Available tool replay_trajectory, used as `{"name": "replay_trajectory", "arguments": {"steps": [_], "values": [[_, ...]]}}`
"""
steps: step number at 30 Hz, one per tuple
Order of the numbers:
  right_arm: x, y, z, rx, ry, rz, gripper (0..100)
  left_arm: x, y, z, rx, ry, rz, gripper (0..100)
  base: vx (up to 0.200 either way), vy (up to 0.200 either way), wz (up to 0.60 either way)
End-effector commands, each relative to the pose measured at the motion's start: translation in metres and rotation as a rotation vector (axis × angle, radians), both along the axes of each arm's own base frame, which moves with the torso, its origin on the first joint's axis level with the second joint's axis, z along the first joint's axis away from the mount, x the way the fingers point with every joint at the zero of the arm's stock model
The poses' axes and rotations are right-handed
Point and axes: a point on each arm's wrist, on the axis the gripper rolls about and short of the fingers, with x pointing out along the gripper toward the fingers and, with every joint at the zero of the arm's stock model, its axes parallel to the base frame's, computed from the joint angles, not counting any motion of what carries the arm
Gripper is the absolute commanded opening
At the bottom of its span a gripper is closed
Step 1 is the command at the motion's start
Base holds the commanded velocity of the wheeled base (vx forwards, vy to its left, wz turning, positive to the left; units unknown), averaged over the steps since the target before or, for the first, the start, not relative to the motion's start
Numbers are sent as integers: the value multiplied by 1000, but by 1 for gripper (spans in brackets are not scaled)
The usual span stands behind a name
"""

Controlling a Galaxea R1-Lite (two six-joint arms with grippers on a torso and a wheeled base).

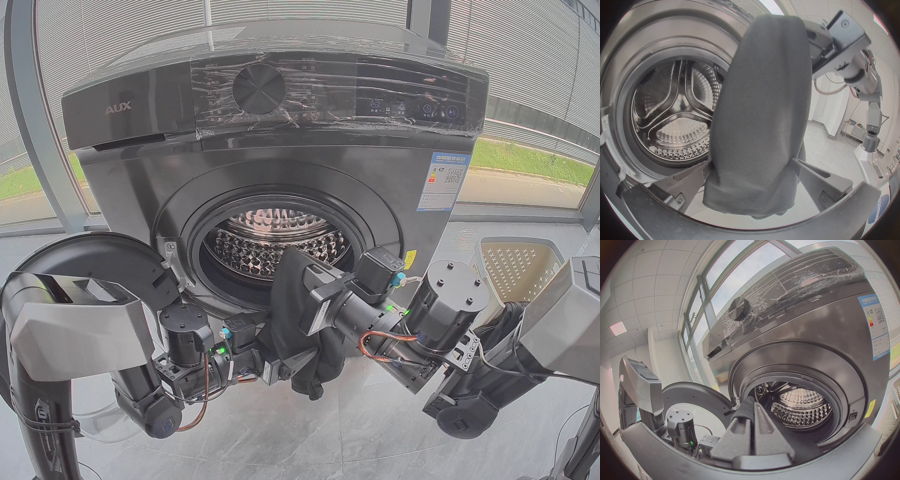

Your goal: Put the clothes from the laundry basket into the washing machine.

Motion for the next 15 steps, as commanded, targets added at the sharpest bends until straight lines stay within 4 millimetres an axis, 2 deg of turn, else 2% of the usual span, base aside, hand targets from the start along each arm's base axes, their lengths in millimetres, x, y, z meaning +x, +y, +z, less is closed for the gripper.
{"name": "replay_trajectory", "arguments": {"steps": [1,7,8,15], "values": [[-3,3,0,3,-2,11,0,12,-6,-17,14,16,25,100,0,0,0],[-4,1,2,9,-5,10,0,24,-6,-30,19,22,47,100,0,0,0],[-4,1,2,9,-5,10,0,24,-6,-30,19,22,47,0,0,0,0],[-3,1,2,11,-7,6,0,26,-6,-28,11,12,44,0,0,0,0]]}}
